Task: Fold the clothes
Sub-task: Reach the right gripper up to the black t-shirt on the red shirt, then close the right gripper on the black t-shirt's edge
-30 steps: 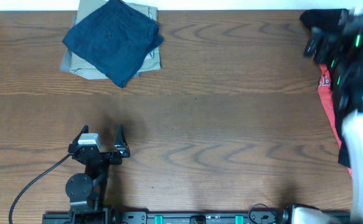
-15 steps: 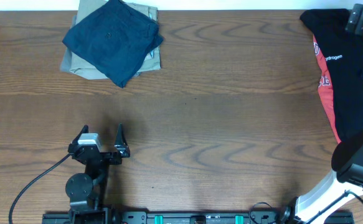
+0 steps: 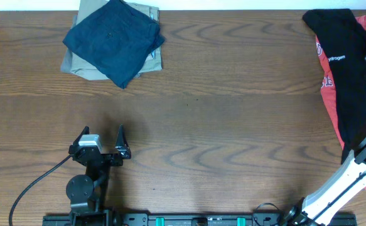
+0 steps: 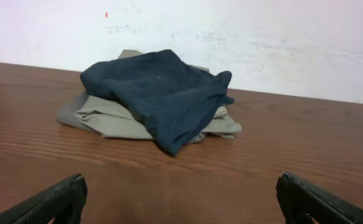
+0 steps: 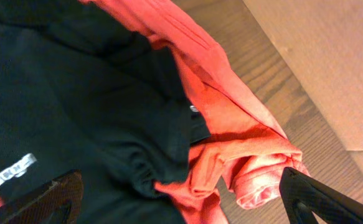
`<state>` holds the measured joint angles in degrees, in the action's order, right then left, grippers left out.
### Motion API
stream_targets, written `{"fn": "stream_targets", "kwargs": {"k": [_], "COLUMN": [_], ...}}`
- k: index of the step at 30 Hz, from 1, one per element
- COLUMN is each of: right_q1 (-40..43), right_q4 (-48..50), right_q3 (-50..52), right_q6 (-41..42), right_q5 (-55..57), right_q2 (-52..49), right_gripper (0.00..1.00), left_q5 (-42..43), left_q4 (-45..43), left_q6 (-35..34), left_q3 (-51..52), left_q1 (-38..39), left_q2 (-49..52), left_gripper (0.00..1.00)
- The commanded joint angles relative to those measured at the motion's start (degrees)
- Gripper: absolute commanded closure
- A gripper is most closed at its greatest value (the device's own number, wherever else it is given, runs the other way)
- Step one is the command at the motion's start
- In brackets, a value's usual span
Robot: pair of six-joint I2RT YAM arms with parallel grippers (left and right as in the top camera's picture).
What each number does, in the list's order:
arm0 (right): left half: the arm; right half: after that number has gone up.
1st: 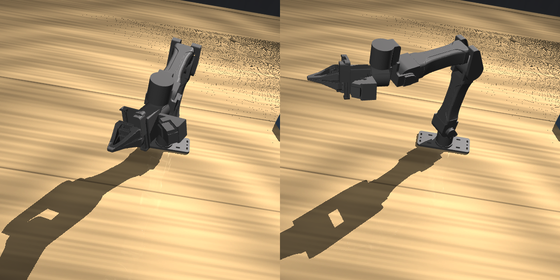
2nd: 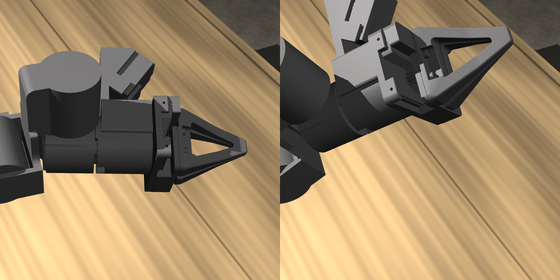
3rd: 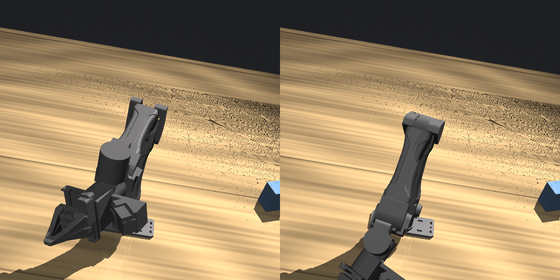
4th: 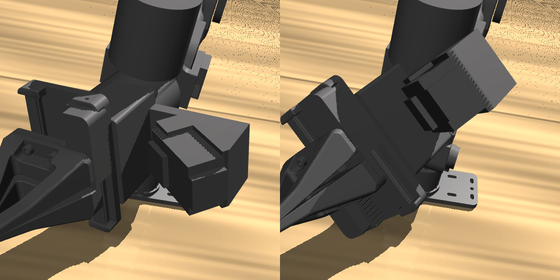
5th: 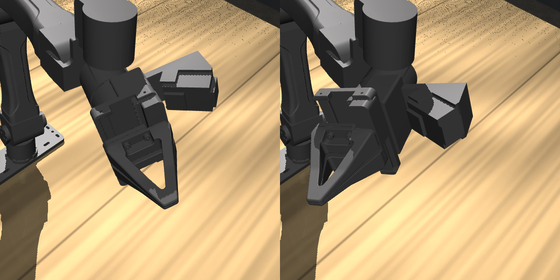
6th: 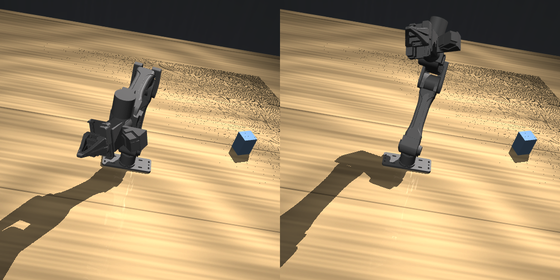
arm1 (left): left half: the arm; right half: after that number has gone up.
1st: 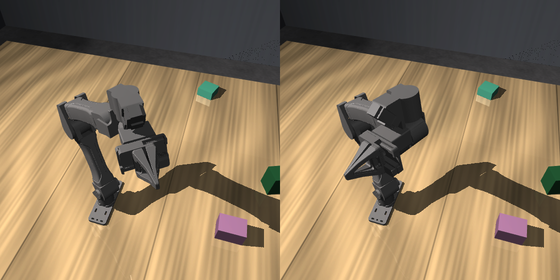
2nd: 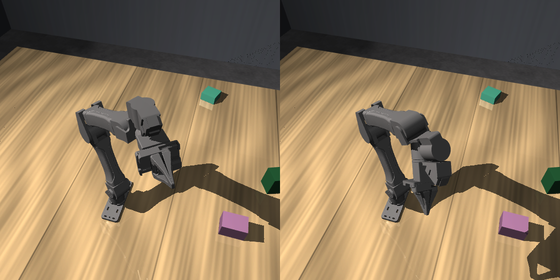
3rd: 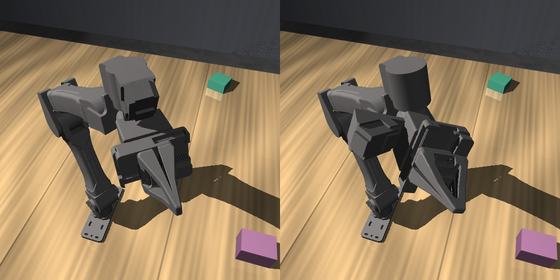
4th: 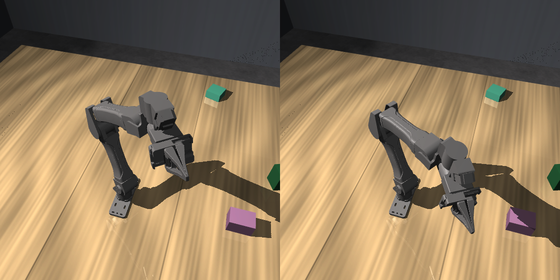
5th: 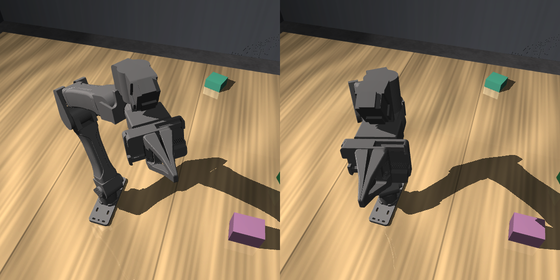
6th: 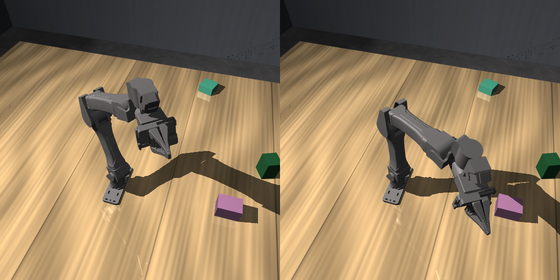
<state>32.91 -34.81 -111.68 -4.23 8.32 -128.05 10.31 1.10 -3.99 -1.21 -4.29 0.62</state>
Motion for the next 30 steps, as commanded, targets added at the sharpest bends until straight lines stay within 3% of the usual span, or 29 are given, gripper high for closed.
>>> {"fn": "stream_targets", "kwargs": {"k": [1, 6, 30], "right_q1": [1.99, 3.1, 2.47], "right_q4": [0.76, 1.03, 6.75], "right_q3": [-0.61, -0.61, -0.5], "right_q6": [3.45, 3.54, 4.42], "right_q5": [-2.6, -6.21, -11.04], "right_q2": [-2.16, -5.42, -11.89], "right_gripper": [0.04, 0.14, 0.25], "left_q5": [0.59, 0.59, 0.59], "left_q4": [1.84, 1.84, 1.84], "left_q6": [0.98, 0.98, 0.98], "left_q3": [0.98, 0.98, 0.98], "left_q1": [0.2, 0.2, 0.2], "left_q2": [-0.39, -0.39, -0.39], "left_gripper": [0.02, 0.02, 0.02]}}
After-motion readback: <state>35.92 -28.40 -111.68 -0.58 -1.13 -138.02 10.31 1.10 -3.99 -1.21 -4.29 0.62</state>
